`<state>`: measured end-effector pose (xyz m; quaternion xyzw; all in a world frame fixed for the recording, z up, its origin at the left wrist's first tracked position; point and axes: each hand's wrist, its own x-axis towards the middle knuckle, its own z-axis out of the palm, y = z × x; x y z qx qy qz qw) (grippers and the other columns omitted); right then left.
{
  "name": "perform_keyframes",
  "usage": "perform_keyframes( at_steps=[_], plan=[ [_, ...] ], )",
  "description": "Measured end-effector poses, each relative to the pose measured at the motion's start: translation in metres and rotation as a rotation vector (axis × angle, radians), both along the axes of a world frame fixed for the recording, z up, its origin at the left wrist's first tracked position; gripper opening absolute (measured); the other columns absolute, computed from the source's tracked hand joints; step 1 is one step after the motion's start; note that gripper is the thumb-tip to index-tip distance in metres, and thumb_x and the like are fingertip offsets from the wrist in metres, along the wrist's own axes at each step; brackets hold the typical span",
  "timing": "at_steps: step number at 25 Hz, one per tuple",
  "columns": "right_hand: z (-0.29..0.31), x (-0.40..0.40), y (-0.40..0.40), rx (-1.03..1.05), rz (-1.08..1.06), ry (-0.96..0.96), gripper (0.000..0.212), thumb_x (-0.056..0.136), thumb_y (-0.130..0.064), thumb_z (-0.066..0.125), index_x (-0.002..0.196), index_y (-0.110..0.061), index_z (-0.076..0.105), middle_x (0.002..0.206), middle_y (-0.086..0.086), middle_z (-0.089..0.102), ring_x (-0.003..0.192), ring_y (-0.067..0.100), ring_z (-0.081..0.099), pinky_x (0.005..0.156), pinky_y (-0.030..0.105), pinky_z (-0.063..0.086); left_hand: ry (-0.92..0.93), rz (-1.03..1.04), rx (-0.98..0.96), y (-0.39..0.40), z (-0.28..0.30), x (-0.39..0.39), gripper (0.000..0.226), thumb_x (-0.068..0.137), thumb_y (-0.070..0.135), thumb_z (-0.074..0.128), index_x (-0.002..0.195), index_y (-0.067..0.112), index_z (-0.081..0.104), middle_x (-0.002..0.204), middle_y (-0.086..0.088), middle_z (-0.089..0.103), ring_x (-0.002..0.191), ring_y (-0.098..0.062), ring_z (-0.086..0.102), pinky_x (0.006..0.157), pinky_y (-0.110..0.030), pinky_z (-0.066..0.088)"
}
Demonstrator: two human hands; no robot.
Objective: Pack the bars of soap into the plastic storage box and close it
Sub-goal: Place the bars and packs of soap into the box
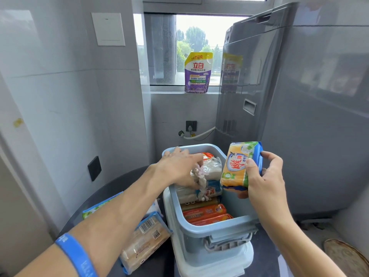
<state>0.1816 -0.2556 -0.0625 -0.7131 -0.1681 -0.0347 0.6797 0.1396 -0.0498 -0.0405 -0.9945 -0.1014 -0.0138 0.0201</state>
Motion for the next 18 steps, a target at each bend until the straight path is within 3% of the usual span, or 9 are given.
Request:
perform_keyframes(
  at_steps=[3,6,9,14,18],
  plan=[
    [0.001,-0.003,0.000,-0.014,-0.005,-0.004,0.023,0.098,-0.035,0.054,0.113,-0.045,0.039,0.100,-0.003,0.070,0.067,0.010,0.073,0.044,0.030,0.056,0.041,0.057,-0.221,0.002,0.001,0.011,0.088,0.072,0.081,0.056,0.144,0.036,0.037,0.147,-0.001,0.043,0.135,-0.026,0.038,0.108,-0.051,0.034],
    [0.002,-0.005,0.001,-0.063,-0.012,-0.028,0.022,0.098,-0.038,0.054,0.112,-0.047,0.038,0.095,-0.004,0.071,0.066,0.011,0.073,0.048,0.037,0.059,0.073,0.050,-0.327,0.003,-0.001,0.027,0.079,0.085,0.074,0.045,0.152,0.036,0.027,0.157,0.001,0.034,0.141,-0.027,0.034,0.111,-0.054,0.031],
    [0.001,-0.005,0.001,-0.118,-0.059,-0.067,0.022,0.098,-0.039,0.053,0.110,-0.048,0.037,0.091,-0.005,0.071,0.069,0.014,0.073,0.063,0.047,0.061,0.078,-0.130,-0.189,-0.009,-0.004,0.038,0.069,0.085,0.070,0.043,0.148,0.047,0.028,0.153,0.007,0.040,0.135,-0.024,0.039,0.104,-0.058,0.036],
    [0.002,-0.009,0.005,-0.266,-0.114,-0.175,0.025,0.098,-0.036,0.049,0.116,-0.044,0.033,0.093,-0.002,0.069,0.072,0.022,0.069,0.067,0.047,0.058,0.104,-0.069,-0.129,-0.005,-0.007,0.039,0.095,0.060,0.090,0.033,0.136,0.036,0.048,0.140,0.012,0.050,0.122,-0.025,0.050,0.094,-0.057,0.044],
    [0.007,-0.016,0.009,-0.640,-0.137,-0.408,0.036,0.091,-0.044,0.047,0.124,-0.033,0.036,0.072,-0.002,0.056,0.064,0.029,0.052,0.059,0.038,0.038,0.024,-0.064,-0.170,0.000,-0.020,0.029,0.071,0.075,0.078,0.050,0.134,0.038,0.049,0.135,0.012,0.052,0.120,-0.023,0.050,0.092,-0.055,0.045]
  ],
)
